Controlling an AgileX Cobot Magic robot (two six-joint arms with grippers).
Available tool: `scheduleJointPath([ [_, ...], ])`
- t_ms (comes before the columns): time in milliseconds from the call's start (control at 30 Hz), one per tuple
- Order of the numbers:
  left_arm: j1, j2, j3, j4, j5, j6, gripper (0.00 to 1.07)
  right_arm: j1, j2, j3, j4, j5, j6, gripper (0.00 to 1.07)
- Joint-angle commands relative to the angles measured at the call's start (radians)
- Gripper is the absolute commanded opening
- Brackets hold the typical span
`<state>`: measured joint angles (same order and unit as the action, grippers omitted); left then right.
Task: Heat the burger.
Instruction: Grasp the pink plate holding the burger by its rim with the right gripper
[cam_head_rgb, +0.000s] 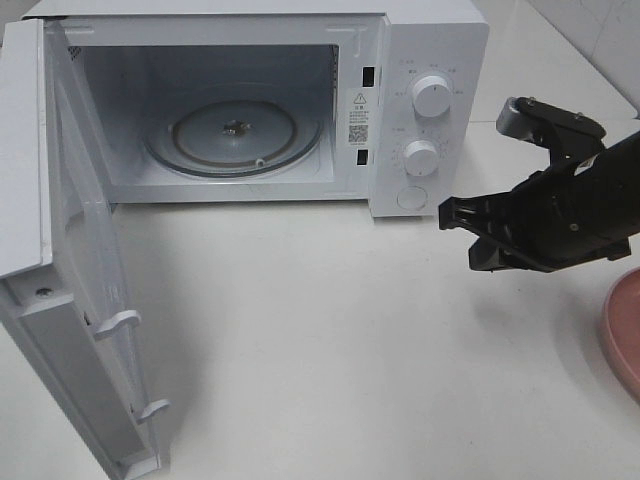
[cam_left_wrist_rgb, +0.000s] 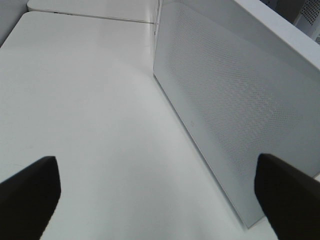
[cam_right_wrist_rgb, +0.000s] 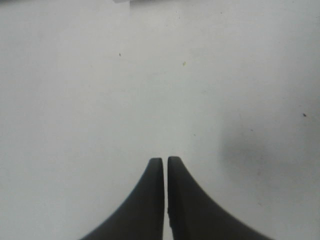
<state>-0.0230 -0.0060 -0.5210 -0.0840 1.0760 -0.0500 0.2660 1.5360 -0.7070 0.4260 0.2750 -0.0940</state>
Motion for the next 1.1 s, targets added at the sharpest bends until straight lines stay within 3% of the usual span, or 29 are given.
scheduleJointPath([
  [33,0.000,-0.014,0.003,-0.003,-0.009,0.002,0.98,-0.025,-0.037,-0.042,-0.142,0.175,-0.014,0.08],
  [167,0.000,-0.014,0.003,-0.003,-0.009,0.002,0.98,-0.032,-0.069,-0.096,-0.259,0.387,-0.009,0.10],
  [400,0.000,-0.014,0.003,-0.003,-0.009,0.002,0.98,-0.032,-0.121,-0.114,-0.351,0.510,0.023,0.15],
  [433,0.000,-0.014,0.003,-0.003,-0.009,0.002,0.98,-0.032,-0.139,-0.114,-0.395,0.541,0.062,0.22],
  [467,0.000,-0.014,0.003,-0.003,-0.009,0.002,0.98,-0.032,-0.139,-0.114,-0.395,0.541,0.062,0.22],
  [500,0.000,-0.014,0.003,-0.003,-0.009,0.002,0.98,-0.032,-0.145,-0.114,-0.426,0.556,0.075,0.28],
  [533,0.000,-0.014,0.003,-0.003,-0.009,0.002,0.98,-0.032,-0.154,-0.114,-0.469,0.581,0.094,0.46],
  [567,0.000,-0.014,0.003,-0.003,-0.009,0.002,0.98,-0.032,-0.154,-0.114,-0.469,0.581,0.094,0.46],
  [600,0.000,-0.014,0.003,-0.003,-0.009,0.002,0.98,-0.032,-0.164,-0.114,-0.510,0.608,0.104,0.65],
  [633,0.000,-0.014,0.003,-0.003,-0.009,0.002,0.98,-0.032,-0.171,-0.114,-0.533,0.616,0.109,0.76],
  [667,0.000,-0.014,0.003,-0.003,-0.009,0.002,0.98,-0.032,-0.171,-0.114,-0.533,0.616,0.109,0.76],
  [700,0.000,-0.014,0.003,-0.003,-0.009,0.002,0.98,-0.032,-0.180,-0.114,-0.571,0.628,0.109,0.93],
  [733,0.000,-0.014,0.003,-0.003,-0.009,0.002,0.98,-0.032,-0.180,-0.114,-0.571,0.628,0.109,0.93],
  [767,0.000,-0.014,0.003,-0.003,-0.009,0.002,0.98,-0.032,-0.181,-0.114,-0.585,0.631,0.108,1.00],
  [1100,0.000,-0.014,0.003,-0.003,-0.009,0.002,0.98,-0.080,-0.164,-0.113,-0.587,0.638,0.111,1.00],
])
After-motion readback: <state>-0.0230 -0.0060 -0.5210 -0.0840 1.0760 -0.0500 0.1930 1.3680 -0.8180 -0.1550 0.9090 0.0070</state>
